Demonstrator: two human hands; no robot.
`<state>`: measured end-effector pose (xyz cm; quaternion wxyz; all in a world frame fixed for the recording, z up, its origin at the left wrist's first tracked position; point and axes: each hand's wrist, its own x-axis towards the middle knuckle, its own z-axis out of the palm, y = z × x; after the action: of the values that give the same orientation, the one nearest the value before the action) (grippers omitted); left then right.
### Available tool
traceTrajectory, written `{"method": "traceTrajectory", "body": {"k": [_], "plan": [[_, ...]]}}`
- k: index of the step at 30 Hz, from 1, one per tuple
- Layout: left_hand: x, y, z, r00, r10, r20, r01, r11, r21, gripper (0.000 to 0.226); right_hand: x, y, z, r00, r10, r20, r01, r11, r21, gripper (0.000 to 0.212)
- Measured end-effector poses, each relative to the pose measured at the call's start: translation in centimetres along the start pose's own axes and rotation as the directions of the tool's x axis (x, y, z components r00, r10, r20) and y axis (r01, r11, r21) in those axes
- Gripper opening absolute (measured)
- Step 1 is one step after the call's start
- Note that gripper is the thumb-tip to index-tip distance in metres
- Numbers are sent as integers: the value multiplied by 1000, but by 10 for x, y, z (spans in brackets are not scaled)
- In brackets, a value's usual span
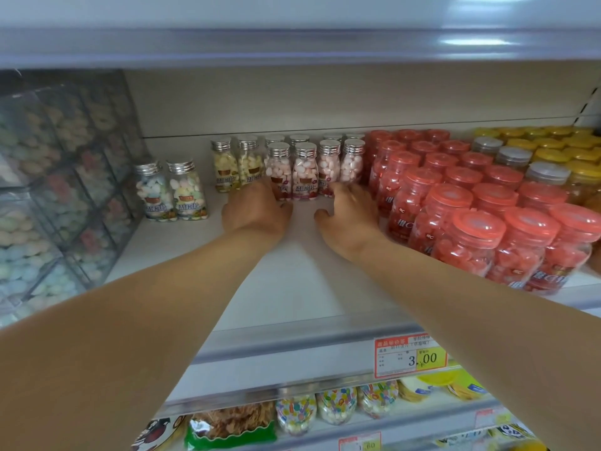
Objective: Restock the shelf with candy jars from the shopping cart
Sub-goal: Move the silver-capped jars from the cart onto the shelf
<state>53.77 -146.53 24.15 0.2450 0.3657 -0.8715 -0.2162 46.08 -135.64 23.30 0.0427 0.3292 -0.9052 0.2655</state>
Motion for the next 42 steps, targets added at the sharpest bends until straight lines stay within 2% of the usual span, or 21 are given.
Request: {"method": "traceTrajectory", "body": {"k": [6,11,13,16,18,22,27,35,42], "plan": [[-7,-1,-1,994,111,-4,-110,991,72,27,-3,1,-4,1000,-2,-16,4,995,97,49],[-16,4,-12,969,248,-8,-243,954,176,34,-1,-10,-18,973,-29,-229,84,969,232,29],[-19,6,-17,947,322,-17,-307,918,251,39,4,-17,-27,962,-37,-272,100,970,222,28],[-21,7,-22,914,406,-8,-382,867,320,49,15,-23,-46,952,-56,-301,89,991,97,30],[-19,9,-25,894,448,4,-423,841,336,53,28,-24,-64,961,-67,-267,64,998,-21,35],[-7,13,-28,860,511,-7,-482,817,317,60,53,-17,-92,994,-3,-106,-23,968,-248,45],[11,17,-27,868,495,36,-480,818,318,61,70,-1,-98,996,-80,41,88,957,-276,55],[28,35,-8,839,544,17,-520,792,320,59,83,11,-92,987,-155,41,160,958,-236,48],[41,58,12,848,529,-23,-491,803,338,49,95,15,-83,988,-156,15,151,916,-372,29]]}}
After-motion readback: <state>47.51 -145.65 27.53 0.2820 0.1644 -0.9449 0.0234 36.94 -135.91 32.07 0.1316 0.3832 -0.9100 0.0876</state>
